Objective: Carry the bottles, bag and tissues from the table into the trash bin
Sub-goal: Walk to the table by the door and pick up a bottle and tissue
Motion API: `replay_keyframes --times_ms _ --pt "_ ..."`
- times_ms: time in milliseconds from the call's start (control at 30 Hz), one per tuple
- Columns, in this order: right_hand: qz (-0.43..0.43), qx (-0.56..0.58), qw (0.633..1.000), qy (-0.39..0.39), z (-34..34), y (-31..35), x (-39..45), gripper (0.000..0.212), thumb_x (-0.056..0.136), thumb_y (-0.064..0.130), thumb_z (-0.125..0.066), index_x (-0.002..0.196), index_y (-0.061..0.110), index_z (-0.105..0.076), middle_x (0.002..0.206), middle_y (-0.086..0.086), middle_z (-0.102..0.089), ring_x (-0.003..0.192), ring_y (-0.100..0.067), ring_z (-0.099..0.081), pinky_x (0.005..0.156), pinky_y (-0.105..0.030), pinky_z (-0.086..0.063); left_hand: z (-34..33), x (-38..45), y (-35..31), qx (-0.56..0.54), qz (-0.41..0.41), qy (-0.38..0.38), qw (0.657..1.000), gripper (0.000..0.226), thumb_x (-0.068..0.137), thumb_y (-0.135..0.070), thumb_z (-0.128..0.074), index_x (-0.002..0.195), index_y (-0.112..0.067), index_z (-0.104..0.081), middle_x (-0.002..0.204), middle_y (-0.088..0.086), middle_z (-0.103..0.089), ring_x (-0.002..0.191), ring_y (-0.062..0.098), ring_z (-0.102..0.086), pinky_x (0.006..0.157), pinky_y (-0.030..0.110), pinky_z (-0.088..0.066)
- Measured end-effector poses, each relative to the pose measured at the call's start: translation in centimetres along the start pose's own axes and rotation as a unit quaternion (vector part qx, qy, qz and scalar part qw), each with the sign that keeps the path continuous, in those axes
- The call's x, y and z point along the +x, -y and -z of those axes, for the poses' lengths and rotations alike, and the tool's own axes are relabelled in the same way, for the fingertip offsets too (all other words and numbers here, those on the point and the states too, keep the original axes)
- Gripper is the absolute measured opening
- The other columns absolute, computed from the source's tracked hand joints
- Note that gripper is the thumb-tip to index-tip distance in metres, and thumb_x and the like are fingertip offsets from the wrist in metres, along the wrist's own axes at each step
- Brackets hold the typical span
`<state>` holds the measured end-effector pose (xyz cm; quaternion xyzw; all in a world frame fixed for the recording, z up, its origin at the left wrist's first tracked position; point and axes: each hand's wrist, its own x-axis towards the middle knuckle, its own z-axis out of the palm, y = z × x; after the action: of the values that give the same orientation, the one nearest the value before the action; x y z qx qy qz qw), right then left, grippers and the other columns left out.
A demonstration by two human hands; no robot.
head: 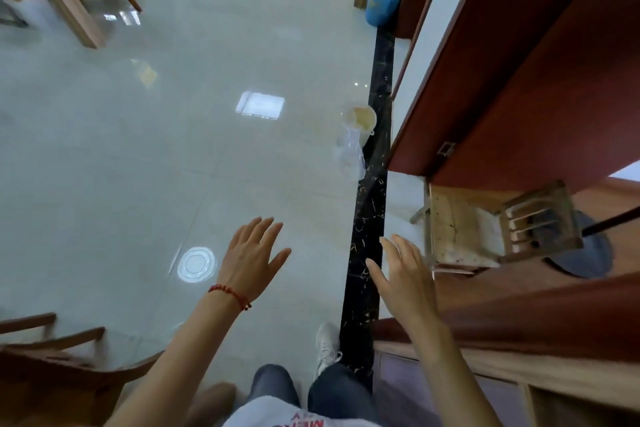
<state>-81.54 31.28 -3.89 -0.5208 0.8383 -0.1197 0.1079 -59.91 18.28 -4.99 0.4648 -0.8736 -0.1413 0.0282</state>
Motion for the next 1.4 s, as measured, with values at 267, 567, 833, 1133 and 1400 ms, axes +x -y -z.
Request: replay_keyframes --times_ms 267,567,833,1133,1400 --pt "0.008 0.013 1.000 0.008 3.4 -1.7 10.1 0.051 0.095 0.040 -0.043 0.138 0.013 -0.039 0.147 -0.005 -0.034 0.138 -0.019 -0.025 0.110 -0.032 -0.021 1.2 9.3 -2.3 -0.015 -0.001 -0.012 1.000 0.075 0.092 -0.056 -0.010 0.117 -0.004 -0.058 0.117 0.018 -0.063 0.111 0.037 -0.058 0.092 0.050 -0.045" --pt "-0.014 0.023 0.999 0.028 3.0 -1.4 20.6 0.053 0.095 0.041 -0.040 0.140 0.014 -0.035 0.149 -0.004 -0.030 0.139 -0.017 -0.022 0.112 -0.031 -0.019 2.0 21.1 0.2 -0.020 -0.014 -0.004 1.000 0.071 0.094 -0.054 -0.012 0.115 -0.004 -0.058 0.116 0.018 -0.064 0.110 0.036 -0.058 0.091 0.048 -0.047" --pt "0.014 0.008 0.999 0.033 2.3 3.1 34.0 0.051 0.095 0.039 -0.042 0.139 0.013 -0.037 0.149 -0.007 -0.032 0.138 -0.021 -0.025 0.111 -0.033 -0.018 3.9 31.6 5.7 -0.023 0.008 0.002 1.000 0.073 0.093 -0.056 -0.012 0.117 -0.004 -0.058 0.118 0.017 -0.063 0.112 0.036 -0.058 0.093 0.048 -0.045" --pt "0.087 -0.004 0.995 0.047 0.8 7.3 44.9 0.049 0.092 0.040 -0.047 0.132 0.012 -0.046 0.141 -0.010 -0.043 0.132 -0.026 -0.037 0.108 -0.040 -0.031 6.0 37.6 10.9 -0.053 0.097 -0.037 0.993 0.076 0.092 -0.058 -0.011 0.118 -0.003 -0.057 0.120 0.018 -0.062 0.114 0.038 -0.055 0.094 0.048 -0.043" --pt "0.273 -0.009 0.960 0.057 -0.9 14.4 56.1 0.045 0.082 0.036 -0.054 0.115 0.005 -0.060 0.119 -0.018 -0.061 0.110 -0.035 -0.059 0.088 -0.046 -0.049 7.8 39.9 15.4 -0.069 0.256 -0.098 0.959 0.075 0.093 -0.056 -0.012 0.112 -0.002 -0.060 0.113 0.019 -0.065 0.107 0.038 -0.060 0.090 0.050 -0.047"
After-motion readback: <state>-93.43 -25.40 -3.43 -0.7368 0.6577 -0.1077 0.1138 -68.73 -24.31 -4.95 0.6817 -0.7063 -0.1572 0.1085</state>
